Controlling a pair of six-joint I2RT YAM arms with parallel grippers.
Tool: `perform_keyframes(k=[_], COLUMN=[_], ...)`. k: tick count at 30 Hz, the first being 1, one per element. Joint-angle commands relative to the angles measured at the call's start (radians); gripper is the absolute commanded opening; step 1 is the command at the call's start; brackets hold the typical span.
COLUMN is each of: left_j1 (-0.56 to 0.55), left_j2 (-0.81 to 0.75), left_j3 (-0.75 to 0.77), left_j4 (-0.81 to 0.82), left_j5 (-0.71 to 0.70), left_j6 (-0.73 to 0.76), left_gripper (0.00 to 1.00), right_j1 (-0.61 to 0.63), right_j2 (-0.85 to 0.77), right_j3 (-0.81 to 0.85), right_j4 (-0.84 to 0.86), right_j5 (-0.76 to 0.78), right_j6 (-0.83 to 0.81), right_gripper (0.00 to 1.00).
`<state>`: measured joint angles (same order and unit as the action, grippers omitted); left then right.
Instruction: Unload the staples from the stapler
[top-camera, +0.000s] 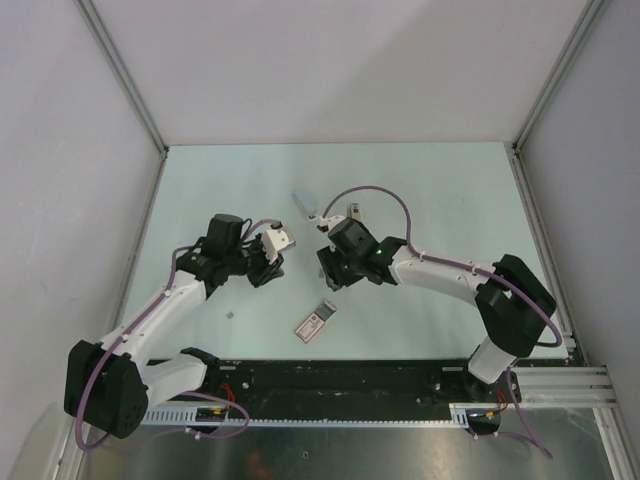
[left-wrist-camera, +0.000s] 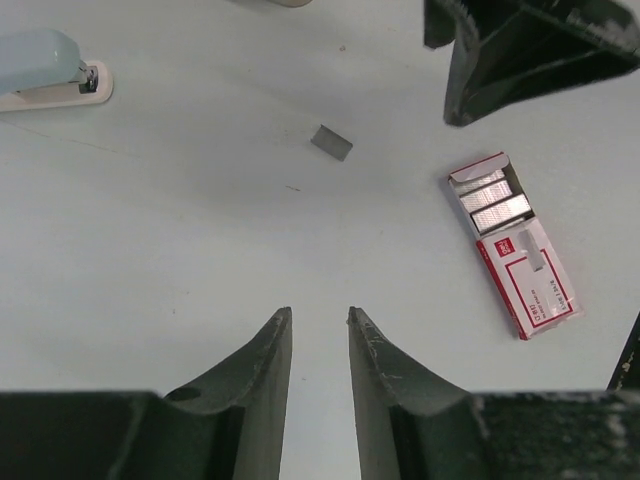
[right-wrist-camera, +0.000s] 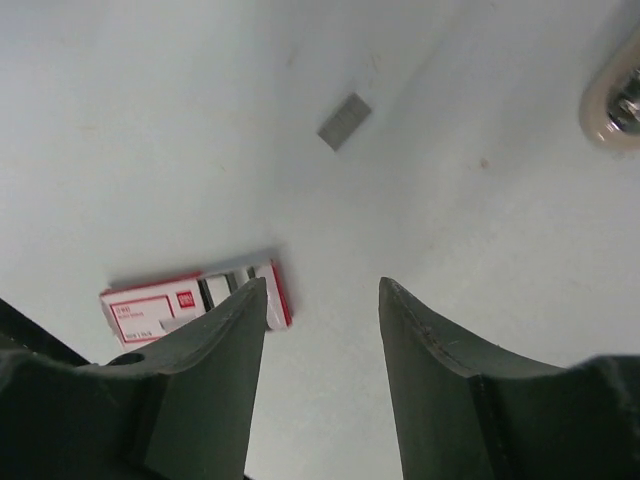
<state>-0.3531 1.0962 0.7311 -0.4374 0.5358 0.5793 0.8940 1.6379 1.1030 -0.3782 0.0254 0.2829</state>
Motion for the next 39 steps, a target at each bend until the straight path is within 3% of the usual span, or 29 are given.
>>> perform_keyframes(k=[1, 15, 30, 39], left_j1=[0.003, 0.021, 0.029, 0.034], left_j2=[-0.029, -0.081, -0.09, -0.107], left_j3=[0.021, 0.09, 0.109, 0.116], left_j4=[-0.016, -0.077, -0.111, -0.129], left_j5=[0.041, 0.087, 0.086, 0.083], left_j6=[-0.031, -0.095, -0.077, -0.058], left_gripper=[0.35, 0.37, 0.38, 0.38], right_j1=[0.006, 0.098, 0.126, 0.134], right_j2=[0.063, 0.199, 0.198, 0.149], right_j3=[0.005, 0.043, 0.04, -0.013], right_j4=[0.145, 0.192, 0.117, 0.107], right_j5=[-0.049, 0.091, 0.159, 0.161], right_j6=[-0.038, -0.086, -0.052, -0.017], right_gripper=[0.54, 0.45, 0.36, 0.36])
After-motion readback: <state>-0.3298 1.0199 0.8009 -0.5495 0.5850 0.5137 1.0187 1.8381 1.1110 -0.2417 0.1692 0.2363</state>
